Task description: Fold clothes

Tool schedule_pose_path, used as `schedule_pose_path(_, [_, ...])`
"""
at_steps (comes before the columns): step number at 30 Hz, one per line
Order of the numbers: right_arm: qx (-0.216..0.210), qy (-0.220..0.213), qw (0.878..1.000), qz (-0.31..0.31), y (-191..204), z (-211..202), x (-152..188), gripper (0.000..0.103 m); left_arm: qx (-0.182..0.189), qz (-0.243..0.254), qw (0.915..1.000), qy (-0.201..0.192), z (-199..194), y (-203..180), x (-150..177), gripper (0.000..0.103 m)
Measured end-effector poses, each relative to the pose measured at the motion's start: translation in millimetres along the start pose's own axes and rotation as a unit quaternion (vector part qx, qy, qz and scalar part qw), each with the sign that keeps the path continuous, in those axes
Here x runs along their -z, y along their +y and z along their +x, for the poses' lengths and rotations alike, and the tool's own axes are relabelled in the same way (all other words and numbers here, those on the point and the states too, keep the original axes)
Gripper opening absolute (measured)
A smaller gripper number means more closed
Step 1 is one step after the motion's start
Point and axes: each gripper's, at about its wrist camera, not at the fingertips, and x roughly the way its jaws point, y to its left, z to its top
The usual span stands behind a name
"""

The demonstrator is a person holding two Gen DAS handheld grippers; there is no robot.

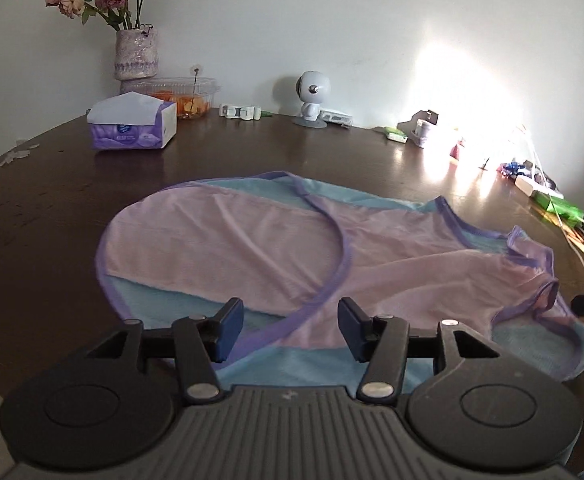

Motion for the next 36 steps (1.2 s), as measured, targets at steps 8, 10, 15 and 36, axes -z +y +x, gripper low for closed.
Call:
schedule_pose_path(8, [-0.079,0.032,0.973,-0.213,99,26,43,0.033,0.127,0.024,0.9915,0.012,9,47,12,0.063])
schedule_pose_path(10, [-0.060,0.033,0.969,-0.239,110,33,50,0.025,0.142,0.023,0.9896,0.012,12,56,14,0.053])
schedule_pose_path(15, [-0.040,0.015,0.968,-0.246,110,26,54,0.006,0.178,0.009,0.9839,0.002,6,76,15,0.044])
schedule_pose_path(36, [0.072,-0.045,0.984,-0.155,95,75,-21,0.005,0.188,0.082,0.9785,-0.022,73,62,-77,0.004])
